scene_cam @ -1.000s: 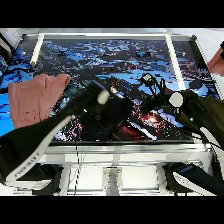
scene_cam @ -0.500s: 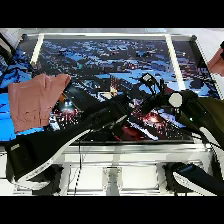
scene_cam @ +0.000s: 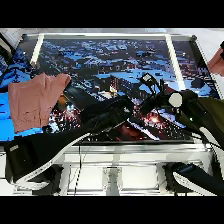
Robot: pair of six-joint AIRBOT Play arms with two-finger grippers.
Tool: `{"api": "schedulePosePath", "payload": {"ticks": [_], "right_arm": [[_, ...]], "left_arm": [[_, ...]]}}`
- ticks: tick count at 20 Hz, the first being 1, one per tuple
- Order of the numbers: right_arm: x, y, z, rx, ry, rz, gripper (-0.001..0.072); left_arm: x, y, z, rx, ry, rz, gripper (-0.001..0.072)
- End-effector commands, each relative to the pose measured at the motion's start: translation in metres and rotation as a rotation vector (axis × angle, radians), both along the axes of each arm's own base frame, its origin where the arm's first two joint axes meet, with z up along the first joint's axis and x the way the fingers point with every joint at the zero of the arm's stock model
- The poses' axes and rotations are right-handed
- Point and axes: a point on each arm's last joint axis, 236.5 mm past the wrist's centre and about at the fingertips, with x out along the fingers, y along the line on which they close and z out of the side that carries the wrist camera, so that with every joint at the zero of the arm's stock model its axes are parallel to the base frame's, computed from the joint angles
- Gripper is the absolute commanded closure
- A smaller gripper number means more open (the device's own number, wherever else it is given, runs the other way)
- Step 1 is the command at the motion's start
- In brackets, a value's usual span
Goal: Fold the clothes and pants, and hang the long-sleeved shirts on hangers.
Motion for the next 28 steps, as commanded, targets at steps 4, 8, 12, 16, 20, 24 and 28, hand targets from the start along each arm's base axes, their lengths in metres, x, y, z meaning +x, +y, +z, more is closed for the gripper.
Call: {"api": "schedulePosePath", "payload": {"ticks": [4,8,12,16,20,24,28], "right_arm": [[0.0,0.001,0.0,0.004,0.002,-0.001,0.0508],[-0.001,0.001,0.0,0.004,0.004,-0.001,0.0508],[-0.001,0.001,0.0,0.004,0.004,-0.001,0.0508],[-0.001,0.001,0.0,0.004,0.004,-0.001,0.0508],[-0.001,0.001,0.0,0.004,0.003,-0.001,0.0508],[0.002,0.001,0.001,0.007,-0.008,-0.003,0.0508],[0.006,0.002,0.003,-0.017,-0.049,0.054,0.0477]], "left_arm": [[0.007,-0.007,0.003,-0.045,-0.033,-0.005,0.0394],[0.008,-0.014,0.001,-0.074,-0.035,-0.005,0.0394],[0.012,-0.019,0.0,-0.1,-0.047,-0.004,0.0395],[0.011,-0.016,-0.011,-0.071,-0.03,0.004,0.0396],[0.03,0.008,-0.006,0.04,-0.101,-0.028,0.0547],[0.048,0.037,0.022,0.101,-0.146,-0.038,0.0673],[0.055,0.06,0.082,0.022,-0.19,-0.043,0.0675]]}}
